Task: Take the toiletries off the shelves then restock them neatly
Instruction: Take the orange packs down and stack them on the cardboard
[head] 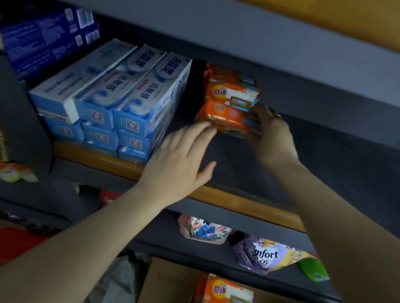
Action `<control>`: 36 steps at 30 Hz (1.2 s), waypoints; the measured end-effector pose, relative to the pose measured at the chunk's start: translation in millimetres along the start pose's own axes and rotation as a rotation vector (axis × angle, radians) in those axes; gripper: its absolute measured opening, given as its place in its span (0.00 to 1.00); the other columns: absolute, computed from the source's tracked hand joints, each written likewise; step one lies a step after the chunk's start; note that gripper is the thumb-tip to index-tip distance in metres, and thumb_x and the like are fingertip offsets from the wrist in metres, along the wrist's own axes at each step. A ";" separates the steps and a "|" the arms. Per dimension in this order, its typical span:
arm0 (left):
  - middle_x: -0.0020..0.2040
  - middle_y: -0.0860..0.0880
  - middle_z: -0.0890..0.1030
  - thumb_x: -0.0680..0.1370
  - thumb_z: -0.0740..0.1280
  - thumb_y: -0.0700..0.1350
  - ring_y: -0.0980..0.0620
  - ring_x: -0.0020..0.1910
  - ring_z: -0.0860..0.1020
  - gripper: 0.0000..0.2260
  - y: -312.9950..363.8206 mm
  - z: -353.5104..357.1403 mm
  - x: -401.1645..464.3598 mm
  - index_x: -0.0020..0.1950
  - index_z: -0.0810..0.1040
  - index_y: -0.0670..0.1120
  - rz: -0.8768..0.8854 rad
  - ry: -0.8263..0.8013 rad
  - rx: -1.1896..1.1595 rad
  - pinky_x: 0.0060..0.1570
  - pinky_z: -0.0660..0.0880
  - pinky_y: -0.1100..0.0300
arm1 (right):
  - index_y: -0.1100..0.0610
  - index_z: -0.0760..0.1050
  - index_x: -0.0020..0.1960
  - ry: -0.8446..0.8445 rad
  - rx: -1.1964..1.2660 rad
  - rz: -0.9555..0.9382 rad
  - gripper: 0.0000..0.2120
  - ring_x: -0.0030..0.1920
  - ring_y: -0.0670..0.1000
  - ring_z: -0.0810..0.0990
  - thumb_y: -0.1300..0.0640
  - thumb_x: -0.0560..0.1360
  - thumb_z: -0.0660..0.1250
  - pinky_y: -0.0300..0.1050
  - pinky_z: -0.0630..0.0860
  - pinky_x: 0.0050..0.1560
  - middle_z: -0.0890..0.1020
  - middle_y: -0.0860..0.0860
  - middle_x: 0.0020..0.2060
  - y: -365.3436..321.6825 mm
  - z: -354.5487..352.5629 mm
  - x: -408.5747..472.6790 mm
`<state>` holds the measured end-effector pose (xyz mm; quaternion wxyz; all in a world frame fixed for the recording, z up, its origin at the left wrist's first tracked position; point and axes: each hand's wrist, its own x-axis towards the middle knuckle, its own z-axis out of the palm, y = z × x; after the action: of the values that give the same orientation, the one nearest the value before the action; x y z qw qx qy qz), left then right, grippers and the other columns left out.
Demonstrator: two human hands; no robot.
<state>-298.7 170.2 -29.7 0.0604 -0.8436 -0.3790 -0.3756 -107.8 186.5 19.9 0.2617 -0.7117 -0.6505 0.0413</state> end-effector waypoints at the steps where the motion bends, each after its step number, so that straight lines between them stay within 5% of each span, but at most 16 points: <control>1: 0.66 0.39 0.71 0.75 0.59 0.52 0.41 0.63 0.72 0.24 4.5 -5.0 0.3 0.68 0.64 0.40 -0.006 0.007 -0.020 0.60 0.71 0.49 | 0.57 0.70 0.65 -0.012 0.069 -0.033 0.21 0.60 0.56 0.75 0.61 0.73 0.69 0.46 0.72 0.58 0.75 0.56 0.61 -2.6 -9.7 -12.0; 5: 0.71 0.45 0.56 0.75 0.63 0.55 0.46 0.72 0.57 0.30 31.5 -40.6 -0.2 0.72 0.55 0.45 -0.184 0.108 -0.320 0.70 0.58 0.52 | 0.59 0.73 0.60 -0.042 0.309 -0.066 0.20 0.51 0.47 0.73 0.62 0.71 0.72 0.31 0.67 0.49 0.75 0.46 0.50 -17.1 -38.8 -58.9; 9: 0.64 0.41 0.71 0.75 0.63 0.56 0.53 0.64 0.65 0.27 46.5 -77.7 -3.6 0.68 0.64 0.43 -0.297 0.078 -0.466 0.63 0.65 0.59 | 0.45 0.71 0.50 -0.204 0.659 0.056 0.20 0.49 0.47 0.77 0.66 0.69 0.73 0.46 0.75 0.53 0.77 0.44 0.46 -24.8 -48.4 -99.5; 12: 0.55 0.44 0.76 0.74 0.64 0.57 0.53 0.57 0.69 0.21 48.0 -93.9 -10.4 0.61 0.68 0.46 -0.173 0.025 -0.428 0.56 0.64 0.65 | 0.47 0.72 0.51 -0.267 0.840 0.142 0.19 0.48 0.45 0.78 0.67 0.69 0.72 0.44 0.77 0.50 0.78 0.48 0.47 -31.0 -51.3 -129.0; 15: 0.53 0.52 0.76 0.72 0.67 0.55 0.60 0.53 0.72 0.19 47.2 -99.3 -20.2 0.59 0.71 0.48 -0.171 -0.060 -0.520 0.52 0.67 0.69 | 0.45 0.71 0.50 -0.288 0.802 0.195 0.17 0.50 0.45 0.80 0.61 0.69 0.73 0.41 0.77 0.47 0.79 0.47 0.49 -34.4 -58.1 -153.6; 18: 0.53 0.60 0.76 0.71 0.71 0.52 0.68 0.52 0.75 0.18 50.4 -97.2 -31.9 0.58 0.71 0.52 -0.464 -0.225 -0.871 0.48 0.70 0.74 | 0.43 0.71 0.49 -0.237 0.719 0.223 0.16 0.50 0.42 0.81 0.50 0.65 0.72 0.39 0.79 0.46 0.80 0.43 0.48 -40.7 -70.0 -172.5; 22: 0.49 0.53 0.83 0.67 0.75 0.52 0.56 0.52 0.80 0.20 51.5 -74.2 -60.6 0.55 0.75 0.49 -0.813 -0.347 -1.412 0.50 0.75 0.64 | 0.44 0.70 0.55 -0.141 0.403 -0.055 0.22 0.50 0.30 0.75 0.41 0.66 0.72 0.24 0.72 0.44 0.74 0.33 0.49 -47.1 -89.6 -190.6; 26: 0.54 0.49 0.82 0.60 0.78 0.58 0.51 0.58 0.78 0.27 64.8 -56.7 -80.8 0.54 0.78 0.48 -0.980 -0.456 -1.698 0.52 0.76 0.61 | 0.50 0.72 0.62 -0.192 0.291 -0.268 0.22 0.53 0.42 0.78 0.42 0.71 0.65 0.31 0.75 0.48 0.78 0.45 0.53 -36.2 -94.7 -203.2; 29: 0.56 0.45 0.81 0.61 0.78 0.58 0.47 0.57 0.78 0.29 73.1 -49.0 -86.4 0.57 0.78 0.47 -1.112 -0.537 -1.741 0.55 0.77 0.53 | 0.43 0.73 0.58 -0.304 0.500 -0.022 0.17 0.53 0.41 0.78 0.39 0.71 0.64 0.35 0.76 0.52 0.79 0.41 0.51 -21.5 -87.8 -212.9; 31: 0.50 0.47 0.82 0.65 0.75 0.56 0.49 0.50 0.81 0.20 82.0 -48.0 -88.2 0.53 0.79 0.50 -1.182 -0.623 -1.670 0.50 0.77 0.53 | 0.42 0.74 0.53 -0.327 0.638 0.248 0.11 0.47 0.47 0.80 0.39 0.74 0.63 0.43 0.77 0.51 0.81 0.47 0.47 -12.2 -78.2 -221.8; 33: 0.40 0.48 0.81 0.69 0.71 0.52 0.53 0.36 0.80 0.12 92.3 -48.1 -89.1 0.47 0.78 0.48 -1.365 -0.727 -1.508 0.39 0.75 0.58 | 0.53 0.77 0.50 -0.349 0.676 0.467 0.14 0.38 0.52 0.76 0.44 0.76 0.60 0.44 0.74 0.42 0.80 0.57 0.39 -7.1 -68.8 -230.5; 36: 0.26 0.49 0.77 0.73 0.68 0.52 0.55 0.22 0.73 0.12 103.7 -47.3 -90.9 0.41 0.76 0.44 -1.611 -0.973 -1.246 0.26 0.71 0.64 | 0.60 0.74 0.45 -0.456 0.660 0.723 0.17 0.31 0.49 0.73 0.47 0.79 0.57 0.34 0.69 0.31 0.78 0.48 0.29 -2.2 -61.4 -239.4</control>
<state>-294.6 24.7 -39.0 -0.7850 -0.2931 -0.5424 -0.0601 -121.2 -59.8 6.2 0.2924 -0.7432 -0.3570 0.4845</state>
